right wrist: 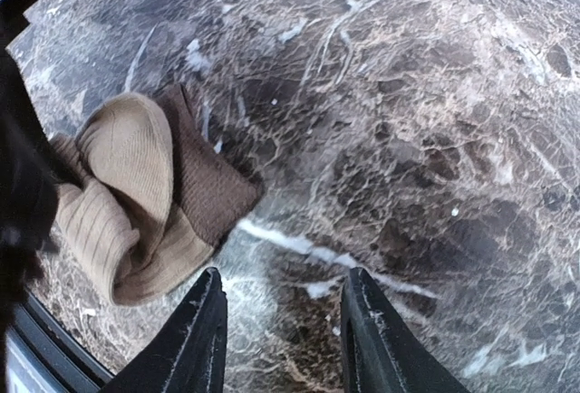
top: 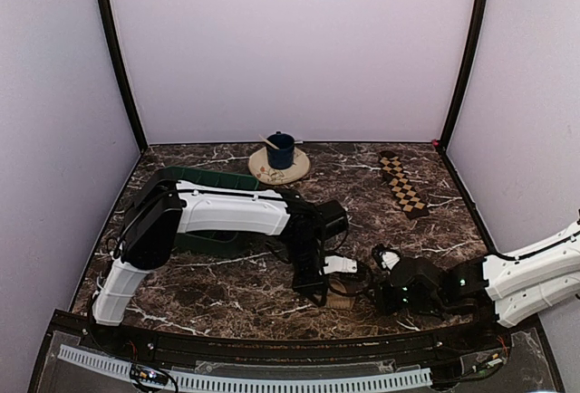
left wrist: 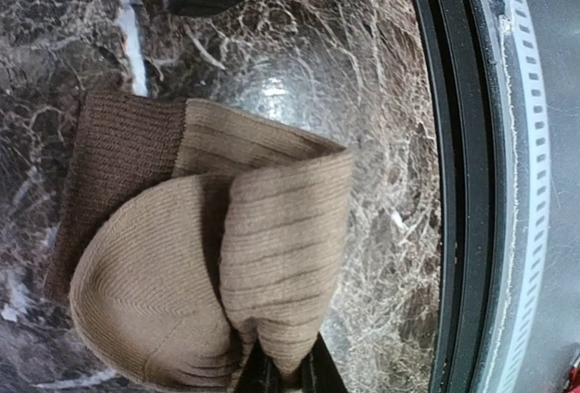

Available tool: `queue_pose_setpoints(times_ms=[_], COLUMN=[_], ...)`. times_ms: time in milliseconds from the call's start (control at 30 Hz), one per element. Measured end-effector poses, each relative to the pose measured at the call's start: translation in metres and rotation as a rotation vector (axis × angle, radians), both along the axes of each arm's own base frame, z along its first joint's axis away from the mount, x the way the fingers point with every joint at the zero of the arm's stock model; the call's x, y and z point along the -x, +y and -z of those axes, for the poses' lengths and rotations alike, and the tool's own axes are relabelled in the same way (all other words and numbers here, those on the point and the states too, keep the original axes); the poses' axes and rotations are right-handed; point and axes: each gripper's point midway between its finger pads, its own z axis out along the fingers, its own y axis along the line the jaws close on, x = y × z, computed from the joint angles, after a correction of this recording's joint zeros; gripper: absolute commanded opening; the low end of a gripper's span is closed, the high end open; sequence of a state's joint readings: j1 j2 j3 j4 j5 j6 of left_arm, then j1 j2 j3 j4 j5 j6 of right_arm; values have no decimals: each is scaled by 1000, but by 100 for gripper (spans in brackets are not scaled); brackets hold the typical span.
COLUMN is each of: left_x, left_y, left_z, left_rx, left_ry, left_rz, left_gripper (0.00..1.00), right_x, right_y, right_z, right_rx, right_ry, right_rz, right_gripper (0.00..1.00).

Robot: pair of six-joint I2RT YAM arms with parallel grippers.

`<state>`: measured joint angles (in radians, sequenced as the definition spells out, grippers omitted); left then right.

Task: Roll the socks
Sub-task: Roll the sock at the center of the board.

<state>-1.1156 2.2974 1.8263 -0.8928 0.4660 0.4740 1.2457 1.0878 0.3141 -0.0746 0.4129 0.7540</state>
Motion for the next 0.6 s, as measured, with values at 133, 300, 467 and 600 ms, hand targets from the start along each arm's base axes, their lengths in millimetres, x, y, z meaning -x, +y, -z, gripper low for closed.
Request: queue_pose_setpoints(times_ms=[133, 300, 467, 600], left_x=[5, 8, 12, 13], left_y=[2, 3, 4, 4], left_z=[0, 0, 0, 0], left_rx=[-14, -20, -23, -27], left_ry=[42, 79, 103, 119], left_rz=[-7, -8, -8, -8], left_gripper=[0, 0, 0, 0], right_x=[10, 21, 33, 44], right_y=[-1, 5, 8, 11], right_z=[2, -3, -5, -3], right_rx=[31, 64, 90, 132], right_ry=[-3, -18, -30, -39], right_rz=[-19, -38, -71, -106], right_gripper=[39, 39, 39, 40])
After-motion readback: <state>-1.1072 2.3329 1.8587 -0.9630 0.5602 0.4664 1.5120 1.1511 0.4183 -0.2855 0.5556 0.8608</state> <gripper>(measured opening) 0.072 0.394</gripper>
